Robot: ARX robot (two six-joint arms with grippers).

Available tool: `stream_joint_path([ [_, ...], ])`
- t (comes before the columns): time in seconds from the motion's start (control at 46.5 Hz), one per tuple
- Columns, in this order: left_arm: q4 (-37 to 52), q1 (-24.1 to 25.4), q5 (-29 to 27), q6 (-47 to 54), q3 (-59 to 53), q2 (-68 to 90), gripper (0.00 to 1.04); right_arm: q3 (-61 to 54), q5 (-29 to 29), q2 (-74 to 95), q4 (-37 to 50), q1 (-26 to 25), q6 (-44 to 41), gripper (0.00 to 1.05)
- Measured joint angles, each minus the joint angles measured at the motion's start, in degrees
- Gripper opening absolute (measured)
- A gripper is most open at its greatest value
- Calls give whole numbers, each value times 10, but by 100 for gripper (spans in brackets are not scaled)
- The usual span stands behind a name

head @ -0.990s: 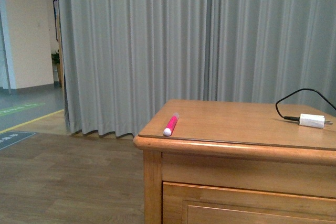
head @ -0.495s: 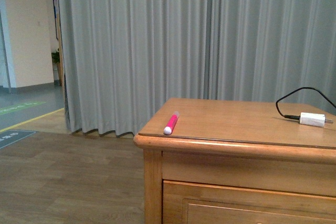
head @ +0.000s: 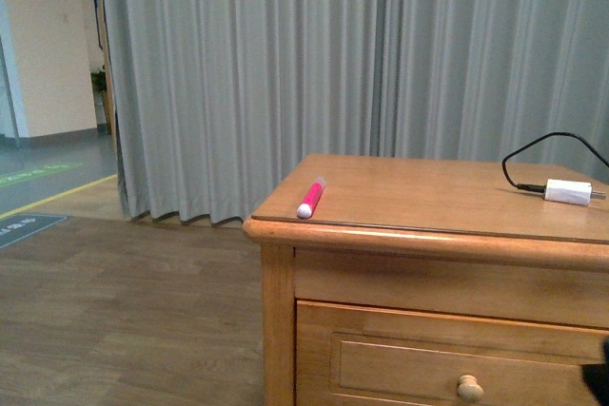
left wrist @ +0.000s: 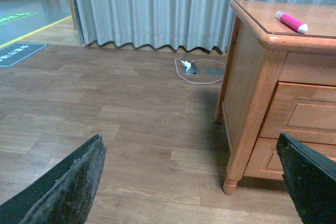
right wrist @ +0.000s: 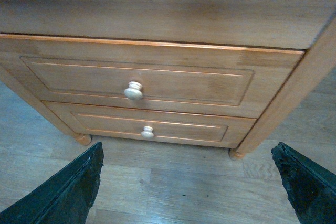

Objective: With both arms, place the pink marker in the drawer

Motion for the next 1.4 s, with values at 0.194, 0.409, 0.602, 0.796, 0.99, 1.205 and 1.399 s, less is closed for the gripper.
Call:
stream_joint_path([
  [0.194,0,0,0,0,0,0,99,66,26,152,55,64,10,96],
  [0.409,0,0,0,0,0,0,99,159,51,300,75,81,20,96],
  [0.602,0,0,0,0,0,0,99,210,66,355,80,84,34,96],
  [0.796,0,0,0,0,0,0,99,241,76,392,81,94,48,96],
  [0.99,0,0,0,0,0,0,99,259,87,420,81,97,62,96],
  [1.205,0,0,0,0,0,0,99,276,97,436,91,96,64,96],
  [1.399,0,0,0,0,0,0,99,288,99,450,93,87,65,96],
])
